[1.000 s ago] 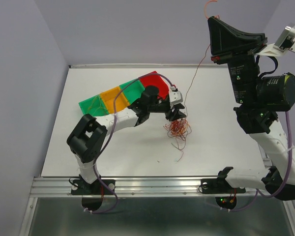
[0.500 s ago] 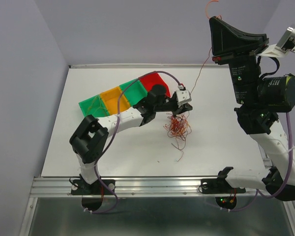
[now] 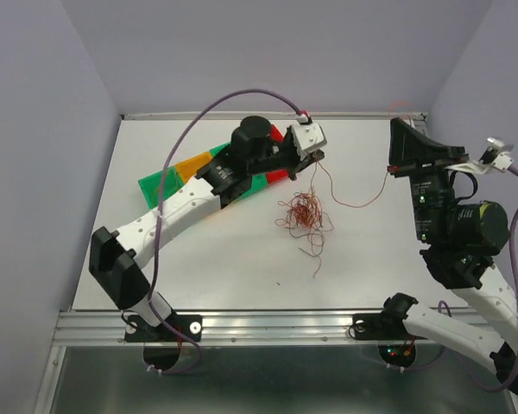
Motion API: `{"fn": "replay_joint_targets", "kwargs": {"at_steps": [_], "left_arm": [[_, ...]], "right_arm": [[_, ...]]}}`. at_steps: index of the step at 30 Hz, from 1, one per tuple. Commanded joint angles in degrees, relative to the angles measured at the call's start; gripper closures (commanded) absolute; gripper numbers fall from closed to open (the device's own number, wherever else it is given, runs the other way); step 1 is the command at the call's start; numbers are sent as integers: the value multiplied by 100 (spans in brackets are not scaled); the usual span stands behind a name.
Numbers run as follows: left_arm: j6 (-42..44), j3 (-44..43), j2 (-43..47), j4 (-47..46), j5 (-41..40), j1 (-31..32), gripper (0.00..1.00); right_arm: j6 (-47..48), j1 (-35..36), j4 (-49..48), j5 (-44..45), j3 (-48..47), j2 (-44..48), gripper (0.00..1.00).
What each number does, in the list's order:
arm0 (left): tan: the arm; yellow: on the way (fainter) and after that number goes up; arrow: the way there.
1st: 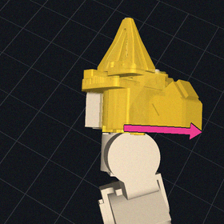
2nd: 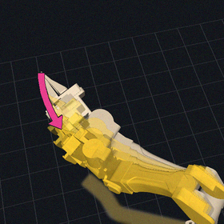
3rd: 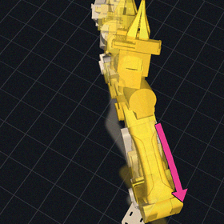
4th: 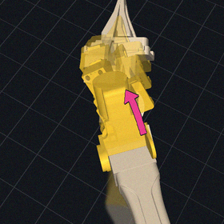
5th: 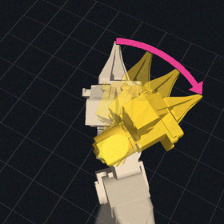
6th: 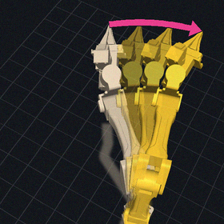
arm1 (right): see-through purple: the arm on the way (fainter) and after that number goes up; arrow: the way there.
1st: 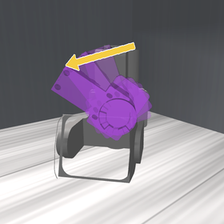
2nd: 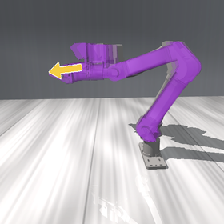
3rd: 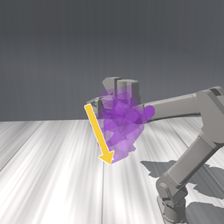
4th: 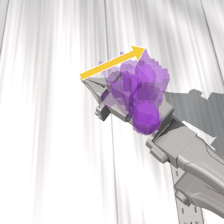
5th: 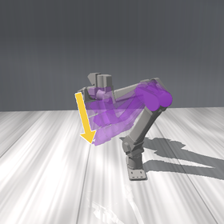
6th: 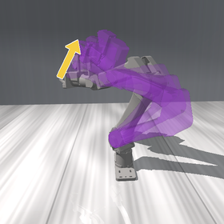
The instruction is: Untangle the cables
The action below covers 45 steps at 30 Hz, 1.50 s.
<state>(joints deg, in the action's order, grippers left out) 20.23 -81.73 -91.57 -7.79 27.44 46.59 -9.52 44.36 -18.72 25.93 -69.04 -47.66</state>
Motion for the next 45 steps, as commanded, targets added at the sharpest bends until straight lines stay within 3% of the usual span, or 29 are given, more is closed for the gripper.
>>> {"fn": "replay_joint_targets", "kwargs": {"at_steps": [1, 6, 10, 11, 13, 14, 16, 19, 20, 22, 26, 28, 37, 45], "left_arm": [[87, -1141, 798, 1111, -142, 8, 100], [-89, -2528, 851, 2211, -344, 8, 100], [-168, -3146, 877, 2747, -669, 26, 100], [-151, -3182, 956, 2765, -809, 34, 100], [-116, -3191, 1027, 2757, -1003, 52, 100], [-90, -3200, 1062, 2757, -1152, 52, 100], [-72, -3270, 1088, 2862, -1293, 61, 100], [-72, -3235, 1106, 2959, -1513, 61, 100], [-63, -3139, 1150, 2950, -1575, 61, 100], [-63, -3007, 1220, 2880, -1628, 61, 100], [-107, -2796, 1343, 2836, -1584, 61, 100], [-98, -2717, 1379, 2845, -1558, 70, 100], [-46, -2409, 1563, 2976, -1312, 131, 100], [166, -2294, 1862, 3318, -1153, 149, 100]], "right_arm": [[-199, 46, 0, 1553, 1364, 669, 99], [-428, 38, 53, 2346, 2638, 724, 98], [-472, 38, 132, 2260, 3079, 451, 84], [-515, 38, 132, 1928, 3185, 459, 71], [-586, 38, 132, 1688, 3422, 494, 56], [-621, 38, 175, 1539, 3475, 477, 32], [-735, 38, 473, 1311, 3546, 459, 22], [-946, 38, 580, 784, 3765, 538, 25], [-990, 38, 563, 268, 3966, 625, 37], [-834, 38, 292, -436, 4195, 661, 44], [-297, 46, -682, -2945, 4486, 381, 50], [-270, 38, -965, -3391, 4469, 47, 50], [608, 38, -1485, -3165, 3907, -666, 50], [1636, 38, -1565, -2629, 3942, 124, 39]]}}
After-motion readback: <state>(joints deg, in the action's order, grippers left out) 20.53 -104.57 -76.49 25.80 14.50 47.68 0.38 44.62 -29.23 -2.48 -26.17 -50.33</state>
